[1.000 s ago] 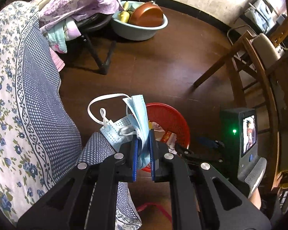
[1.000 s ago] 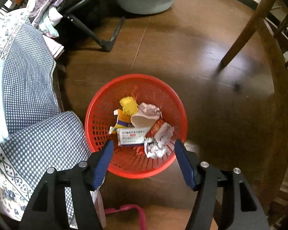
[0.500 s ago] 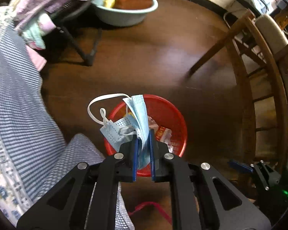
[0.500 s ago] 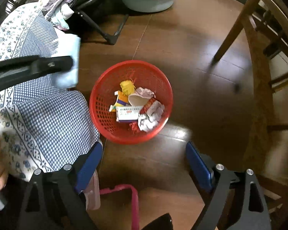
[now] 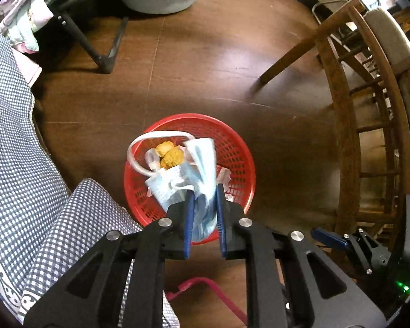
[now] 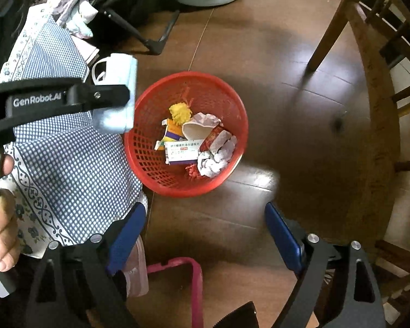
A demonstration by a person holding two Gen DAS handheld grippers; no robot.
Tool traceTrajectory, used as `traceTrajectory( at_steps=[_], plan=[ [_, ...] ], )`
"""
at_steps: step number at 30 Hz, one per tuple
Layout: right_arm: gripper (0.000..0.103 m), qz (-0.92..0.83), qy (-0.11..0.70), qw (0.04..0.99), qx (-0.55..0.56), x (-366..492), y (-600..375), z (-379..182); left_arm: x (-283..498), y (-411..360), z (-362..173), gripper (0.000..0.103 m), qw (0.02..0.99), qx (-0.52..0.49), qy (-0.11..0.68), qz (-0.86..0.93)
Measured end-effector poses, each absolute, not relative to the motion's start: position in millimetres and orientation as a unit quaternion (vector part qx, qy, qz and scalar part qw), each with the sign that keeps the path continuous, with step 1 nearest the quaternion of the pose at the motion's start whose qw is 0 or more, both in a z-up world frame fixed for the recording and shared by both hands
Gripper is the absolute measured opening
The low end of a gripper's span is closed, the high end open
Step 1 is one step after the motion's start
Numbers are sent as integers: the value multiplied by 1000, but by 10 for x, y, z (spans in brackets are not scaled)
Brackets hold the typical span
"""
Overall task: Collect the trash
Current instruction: 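Open the right tool over the basket while the left tool releases the mask into it, then move both tools back over the bed toward the chip bag and cup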
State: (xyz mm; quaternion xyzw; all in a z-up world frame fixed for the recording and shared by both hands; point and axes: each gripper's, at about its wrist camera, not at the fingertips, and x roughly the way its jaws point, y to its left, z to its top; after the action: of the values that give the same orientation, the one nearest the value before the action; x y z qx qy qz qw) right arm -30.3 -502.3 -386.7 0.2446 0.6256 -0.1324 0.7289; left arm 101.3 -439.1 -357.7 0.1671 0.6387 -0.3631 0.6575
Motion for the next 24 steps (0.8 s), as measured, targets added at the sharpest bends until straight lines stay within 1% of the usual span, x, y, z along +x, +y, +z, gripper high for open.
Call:
traceTrajectory(
  at_steps=[1,3,7,8,9,11,12,14,17,20,22,23,24],
  plan=[
    [87,-132,626,729,244,-303,-5018,-3867,1007,-4393,-3594,22,655,169,641,-363],
    [87,-134,626,729,243,-305,-5021,-3857,1011,-4392,-3622,43,650,169,649,-358],
    [87,-138,626,729,240,-313,-5033,-3828,1048,-4361,-3563,58,657,156,644,-358],
    [87,-138,626,730,239,-313,-5038,-3813,1055,-4353,-3545,64,659,151,643,-359],
    [87,-137,626,730,238,-313,-5038,-3804,1062,-4344,-3522,67,662,146,641,-359],
    [87,-137,625,731,237,-310,-5035,-3773,1069,-4342,-3477,68,665,139,638,-363],
    [87,-137,625,732,235,-306,-5036,-3753,1069,-4332,-3441,73,668,136,634,-365],
    [87,-137,623,735,230,-298,-5028,-3692,1066,-4312,-3380,77,675,132,627,-366],
    [87,-137,618,741,223,-291,-5021,-3583,1042,-4257,-3212,77,687,123,613,-370],
    [87,-139,613,747,214,-290,-4997,-3462,990,-4186,-2909,77,705,114,587,-381],
    [87,-140,610,752,207,-288,-4968,-3363,941,-4104,-2640,81,722,104,562,-390],
    [87,-141,609,753,204,-287,-4957,-3325,930,-4053,-2522,86,730,98,552,-392],
    [87,-143,607,756,200,-285,-4941,-3270,911,-3984,-2383,88,740,90,539,-392]
  ],
)
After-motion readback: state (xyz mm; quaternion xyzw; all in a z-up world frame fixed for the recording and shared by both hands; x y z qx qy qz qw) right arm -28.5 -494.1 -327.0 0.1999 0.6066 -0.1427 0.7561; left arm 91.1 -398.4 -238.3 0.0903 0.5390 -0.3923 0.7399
